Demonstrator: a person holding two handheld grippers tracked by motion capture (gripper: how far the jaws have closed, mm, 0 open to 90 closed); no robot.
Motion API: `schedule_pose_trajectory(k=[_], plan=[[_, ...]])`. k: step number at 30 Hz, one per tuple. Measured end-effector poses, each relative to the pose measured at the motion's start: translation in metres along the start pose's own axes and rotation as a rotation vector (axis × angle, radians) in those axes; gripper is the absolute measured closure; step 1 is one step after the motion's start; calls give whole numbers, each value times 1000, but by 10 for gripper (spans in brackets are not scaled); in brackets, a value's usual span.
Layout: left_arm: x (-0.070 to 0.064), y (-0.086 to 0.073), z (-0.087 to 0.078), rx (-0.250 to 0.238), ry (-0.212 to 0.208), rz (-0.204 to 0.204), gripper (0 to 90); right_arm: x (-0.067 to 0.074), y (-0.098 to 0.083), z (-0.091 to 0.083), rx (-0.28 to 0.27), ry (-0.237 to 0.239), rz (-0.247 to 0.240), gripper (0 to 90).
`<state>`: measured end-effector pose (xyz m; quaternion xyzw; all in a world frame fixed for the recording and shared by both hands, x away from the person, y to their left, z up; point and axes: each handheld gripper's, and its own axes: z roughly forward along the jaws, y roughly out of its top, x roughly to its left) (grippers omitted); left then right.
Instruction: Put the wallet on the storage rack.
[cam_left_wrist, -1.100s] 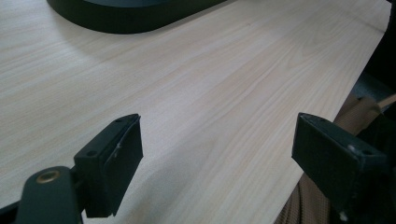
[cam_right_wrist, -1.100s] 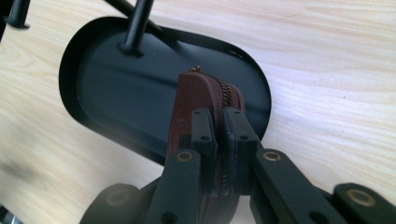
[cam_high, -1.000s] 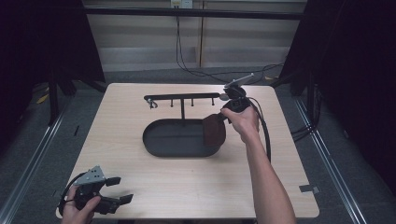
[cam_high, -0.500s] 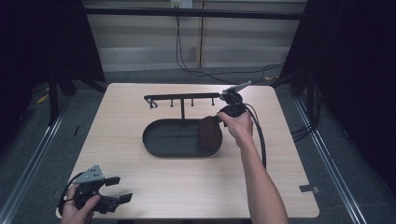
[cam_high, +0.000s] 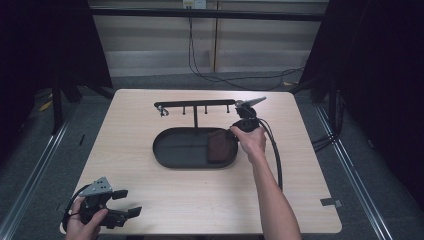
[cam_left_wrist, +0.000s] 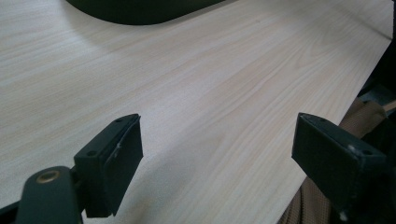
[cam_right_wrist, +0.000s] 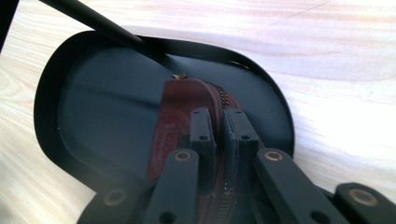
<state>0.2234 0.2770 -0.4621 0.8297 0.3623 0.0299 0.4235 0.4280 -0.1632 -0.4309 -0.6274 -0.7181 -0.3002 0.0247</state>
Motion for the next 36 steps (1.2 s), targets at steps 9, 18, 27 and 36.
schedule_pose_trajectory(k=[9, 18, 27, 36], plan=[[1, 0, -1, -2, 1, -1, 162, -3, -1, 8, -28, -22, -15, 784], [2, 0, 0, 0, 8, -2, 162, -1, -2, -11, -70, 2, -31, 712], [3, 1, 0, 0, 7, -11, 162, -6, -13, -27, -112, 16, -57, 487], [5, 1, -1, -3, 10, -10, 162, -6, -26, -43, -156, 33, -97, 326]])
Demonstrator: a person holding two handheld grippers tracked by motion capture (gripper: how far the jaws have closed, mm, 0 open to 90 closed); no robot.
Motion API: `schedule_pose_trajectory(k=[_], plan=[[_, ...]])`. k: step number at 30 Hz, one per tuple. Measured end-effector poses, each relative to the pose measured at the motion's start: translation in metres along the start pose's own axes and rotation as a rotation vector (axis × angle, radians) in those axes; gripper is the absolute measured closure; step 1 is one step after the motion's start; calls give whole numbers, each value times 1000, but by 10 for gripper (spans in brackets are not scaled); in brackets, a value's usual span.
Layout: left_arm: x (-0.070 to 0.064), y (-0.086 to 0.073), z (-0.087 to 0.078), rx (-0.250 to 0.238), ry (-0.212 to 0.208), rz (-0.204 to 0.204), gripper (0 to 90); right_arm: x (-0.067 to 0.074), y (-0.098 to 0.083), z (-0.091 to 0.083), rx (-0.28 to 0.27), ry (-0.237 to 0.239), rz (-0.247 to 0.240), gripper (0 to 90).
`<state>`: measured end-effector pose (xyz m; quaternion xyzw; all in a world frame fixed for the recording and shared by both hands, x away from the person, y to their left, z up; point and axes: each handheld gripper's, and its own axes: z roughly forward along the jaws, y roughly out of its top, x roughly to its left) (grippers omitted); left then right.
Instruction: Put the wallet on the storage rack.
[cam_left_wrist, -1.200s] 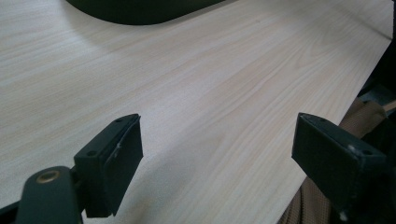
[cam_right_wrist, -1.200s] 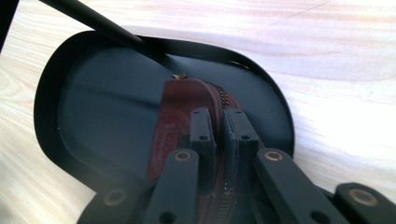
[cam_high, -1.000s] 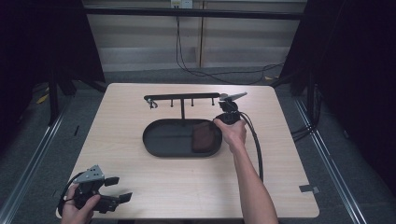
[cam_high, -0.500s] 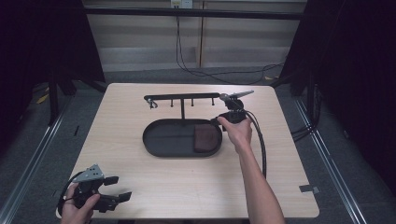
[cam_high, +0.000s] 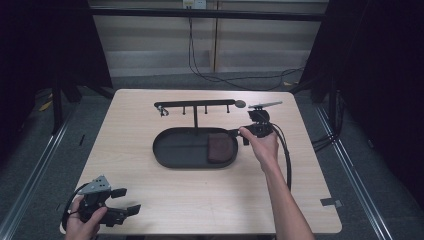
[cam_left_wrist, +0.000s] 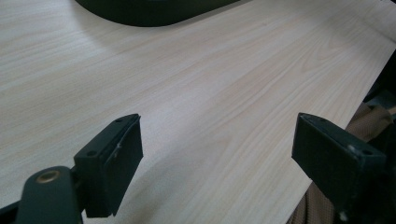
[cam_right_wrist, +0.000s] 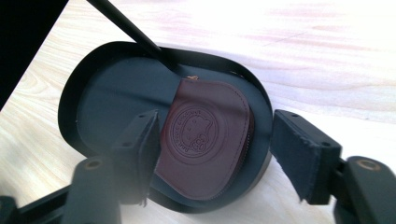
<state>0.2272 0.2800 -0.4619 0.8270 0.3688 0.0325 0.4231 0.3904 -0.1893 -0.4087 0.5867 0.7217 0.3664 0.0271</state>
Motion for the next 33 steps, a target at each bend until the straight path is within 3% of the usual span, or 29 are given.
schedule_pose_trajectory(k=[5, 14, 24, 33], plan=[[3, 0, -2, -11, 11, -13, 162, -3, -10, -8, -14, 18, -8, 272], [4, 0, -1, -4, 11, -12, 162, -7, -28, -28, -51, -4, -40, 209], [4, -1, -2, -7, 15, -24, 162, -9, -50, -47, -113, 25, -49, 184], [5, -1, -3, -8, 25, -34, 162, -15, -73, -57, -119, -8, -64, 184]])
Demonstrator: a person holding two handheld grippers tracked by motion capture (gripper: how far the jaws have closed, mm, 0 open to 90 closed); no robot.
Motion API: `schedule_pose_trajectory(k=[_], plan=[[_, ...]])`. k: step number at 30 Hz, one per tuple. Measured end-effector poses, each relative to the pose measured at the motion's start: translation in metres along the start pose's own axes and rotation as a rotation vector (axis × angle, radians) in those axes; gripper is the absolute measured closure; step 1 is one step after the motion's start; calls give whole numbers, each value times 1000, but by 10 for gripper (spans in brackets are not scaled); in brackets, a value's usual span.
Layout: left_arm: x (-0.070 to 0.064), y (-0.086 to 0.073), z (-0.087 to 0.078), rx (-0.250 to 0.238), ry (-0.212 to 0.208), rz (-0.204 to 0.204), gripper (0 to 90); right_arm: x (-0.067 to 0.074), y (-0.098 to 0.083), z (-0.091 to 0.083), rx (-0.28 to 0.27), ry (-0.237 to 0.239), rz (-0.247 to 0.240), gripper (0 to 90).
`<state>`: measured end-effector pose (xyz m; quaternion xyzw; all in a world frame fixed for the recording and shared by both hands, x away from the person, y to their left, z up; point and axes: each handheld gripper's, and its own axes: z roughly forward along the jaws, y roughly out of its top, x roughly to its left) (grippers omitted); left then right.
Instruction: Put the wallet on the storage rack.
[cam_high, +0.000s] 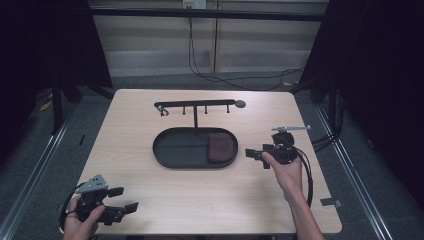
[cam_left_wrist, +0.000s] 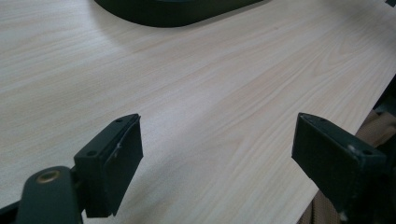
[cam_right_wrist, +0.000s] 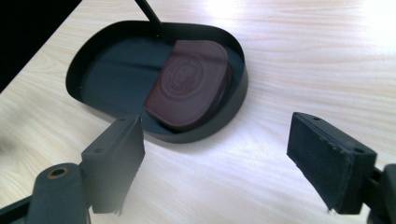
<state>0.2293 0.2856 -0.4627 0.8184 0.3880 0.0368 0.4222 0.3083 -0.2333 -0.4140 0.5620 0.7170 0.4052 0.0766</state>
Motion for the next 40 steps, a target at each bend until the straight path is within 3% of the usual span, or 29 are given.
schedule_pose_trajectory(k=[9, 24, 33, 38, 40], plan=[[-1, 0, 0, -2, 5, 2, 162, -5, -27, -15, 5, -33, -8, 186], [1, 0, -2, -12, 15, -11, 162, -7, -76, -47, -51, -73, -25, 210], [0, 0, 0, -5, 20, -7, 162, -11, -112, -52, -52, -96, -25, 208], [0, 0, -1, -4, 13, -7, 162, -17, -122, -52, -44, -109, -18, 200], [1, 0, -1, -5, 18, -7, 162, -20, -124, -50, -34, -136, -28, 198]])
